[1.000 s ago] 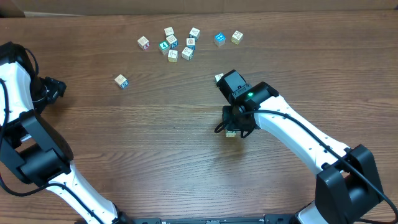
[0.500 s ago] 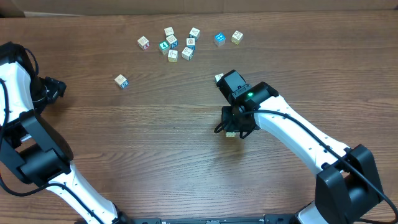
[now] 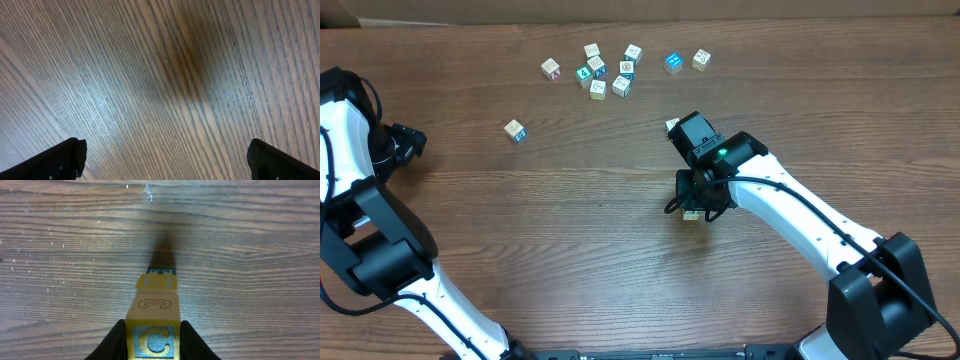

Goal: Form a tower

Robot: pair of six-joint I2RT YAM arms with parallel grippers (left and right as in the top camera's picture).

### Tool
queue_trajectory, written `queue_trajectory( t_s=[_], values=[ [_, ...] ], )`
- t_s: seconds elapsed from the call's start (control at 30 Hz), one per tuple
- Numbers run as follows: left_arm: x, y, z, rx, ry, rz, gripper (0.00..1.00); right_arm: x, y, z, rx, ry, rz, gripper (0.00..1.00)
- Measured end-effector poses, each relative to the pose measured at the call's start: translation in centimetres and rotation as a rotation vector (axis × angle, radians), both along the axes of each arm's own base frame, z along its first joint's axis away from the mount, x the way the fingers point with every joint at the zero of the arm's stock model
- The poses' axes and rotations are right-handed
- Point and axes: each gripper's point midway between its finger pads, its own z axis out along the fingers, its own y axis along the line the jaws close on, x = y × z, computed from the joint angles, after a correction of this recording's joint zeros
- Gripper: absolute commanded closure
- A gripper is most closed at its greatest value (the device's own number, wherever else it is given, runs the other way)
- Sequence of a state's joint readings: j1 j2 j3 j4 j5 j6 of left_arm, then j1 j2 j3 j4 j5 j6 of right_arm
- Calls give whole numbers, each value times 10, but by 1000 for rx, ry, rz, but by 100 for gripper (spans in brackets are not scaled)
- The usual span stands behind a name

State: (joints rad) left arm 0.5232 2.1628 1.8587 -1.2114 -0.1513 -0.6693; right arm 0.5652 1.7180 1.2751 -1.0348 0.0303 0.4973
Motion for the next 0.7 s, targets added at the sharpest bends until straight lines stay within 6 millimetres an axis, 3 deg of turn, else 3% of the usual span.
queue_trajectory(
  t_s=[0.7],
  values=[
    [0,0,0,0,0,0,0,4,3,1,11,-17,0,75]
  ],
)
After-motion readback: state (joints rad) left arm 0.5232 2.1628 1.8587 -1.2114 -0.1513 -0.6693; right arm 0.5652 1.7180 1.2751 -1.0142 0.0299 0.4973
